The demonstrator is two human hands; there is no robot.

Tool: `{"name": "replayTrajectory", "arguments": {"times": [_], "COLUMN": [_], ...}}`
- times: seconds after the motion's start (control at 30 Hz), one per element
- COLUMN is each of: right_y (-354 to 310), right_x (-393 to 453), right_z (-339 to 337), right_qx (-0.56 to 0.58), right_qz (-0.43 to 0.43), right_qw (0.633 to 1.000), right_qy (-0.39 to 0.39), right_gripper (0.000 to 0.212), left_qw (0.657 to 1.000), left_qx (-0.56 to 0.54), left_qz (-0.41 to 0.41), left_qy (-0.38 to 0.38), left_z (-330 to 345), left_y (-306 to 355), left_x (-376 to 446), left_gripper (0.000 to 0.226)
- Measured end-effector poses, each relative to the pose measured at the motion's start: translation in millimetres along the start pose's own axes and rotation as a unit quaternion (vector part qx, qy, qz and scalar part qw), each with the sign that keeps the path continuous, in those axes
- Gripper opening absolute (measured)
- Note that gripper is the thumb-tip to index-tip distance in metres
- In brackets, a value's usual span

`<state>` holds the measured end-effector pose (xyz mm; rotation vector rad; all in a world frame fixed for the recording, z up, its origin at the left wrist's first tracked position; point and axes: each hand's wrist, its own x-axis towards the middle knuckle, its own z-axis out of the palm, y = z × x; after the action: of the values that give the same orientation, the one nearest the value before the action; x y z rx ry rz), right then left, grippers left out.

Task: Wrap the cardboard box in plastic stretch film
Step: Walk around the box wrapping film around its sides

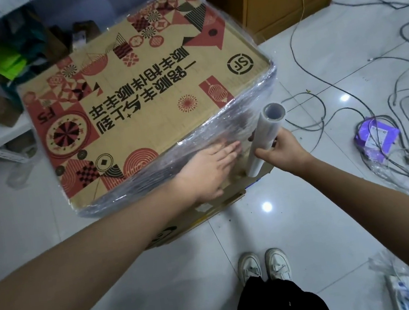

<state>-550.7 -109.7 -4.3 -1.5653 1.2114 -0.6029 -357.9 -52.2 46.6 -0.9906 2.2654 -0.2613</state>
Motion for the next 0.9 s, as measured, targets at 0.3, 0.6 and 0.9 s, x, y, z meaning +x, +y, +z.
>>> {"name": "replayTrajectory", "arguments": {"times": [0.3, 0.6, 0.9], "right_y": [-2.1, -6.5, -2.5], "right_x": [3.5, 13.8, 9.0], "right_z": [2.3, -10.5, -11.9], "right_qx": [-0.006, 0.038, 0.033], "right_qz": [0.010, -0.006, 0.008], "right_qw": [0.998, 0.998, 0.998], "right_qy": [0.054, 0.049, 0.054], "right_gripper": [0.038, 0.031, 0.042], "left_qw": [0.944, 0.985, 0.953], "left_qx": [0.311, 0.159, 0.299], "left_qz": [0.017, -0.018, 0.021], "left_qy": [0.110, 0.055, 0.054], "left_z": [5.8, 2.2, 16.8], "left_y": [-29.8, -32.7, -28.5], "left_x": [-18.4, -11.7, -11.2], "left_gripper": [0.072, 0.091, 0.080]}}
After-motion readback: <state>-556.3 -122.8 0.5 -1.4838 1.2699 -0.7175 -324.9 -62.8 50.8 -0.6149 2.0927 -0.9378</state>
